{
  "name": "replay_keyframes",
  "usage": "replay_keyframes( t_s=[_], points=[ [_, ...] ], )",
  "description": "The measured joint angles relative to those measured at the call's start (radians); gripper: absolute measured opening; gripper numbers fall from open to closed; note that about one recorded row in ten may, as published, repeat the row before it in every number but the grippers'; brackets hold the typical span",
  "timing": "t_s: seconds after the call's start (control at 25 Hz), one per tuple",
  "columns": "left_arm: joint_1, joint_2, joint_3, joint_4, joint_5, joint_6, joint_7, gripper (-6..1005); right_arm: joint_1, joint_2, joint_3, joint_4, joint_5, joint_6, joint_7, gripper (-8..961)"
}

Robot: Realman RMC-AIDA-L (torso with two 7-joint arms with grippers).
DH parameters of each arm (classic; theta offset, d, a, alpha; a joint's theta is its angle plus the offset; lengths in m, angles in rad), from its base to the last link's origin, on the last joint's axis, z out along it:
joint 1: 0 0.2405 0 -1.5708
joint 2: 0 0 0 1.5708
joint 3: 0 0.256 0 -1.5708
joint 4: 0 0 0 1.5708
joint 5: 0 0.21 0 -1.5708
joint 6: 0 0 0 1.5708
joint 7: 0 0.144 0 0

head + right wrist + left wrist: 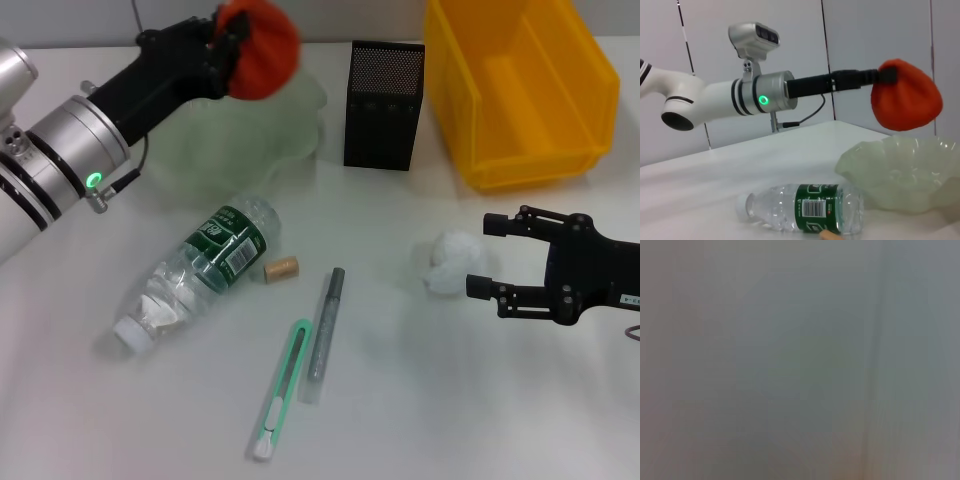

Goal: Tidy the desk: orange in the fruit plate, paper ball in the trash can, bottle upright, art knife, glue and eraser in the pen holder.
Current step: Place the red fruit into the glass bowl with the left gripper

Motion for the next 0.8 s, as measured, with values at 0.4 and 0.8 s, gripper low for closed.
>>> replay_keyframes(
  t_s=[0.4,0.8],
  points=[
    [-0.017,-0.002,0.0,-0.043,-0.082,-0.134,0.015,110,-0.001,0.002,0.001,-0.003,0.0,-0.001,0.0,819],
    [-0.04,-0.002,0.007,-0.074,-0.122,-0.182,0.016,294,-0.004,0.005,0.001,-0.005,0.0,-0.001,0.0,819]
  ],
)
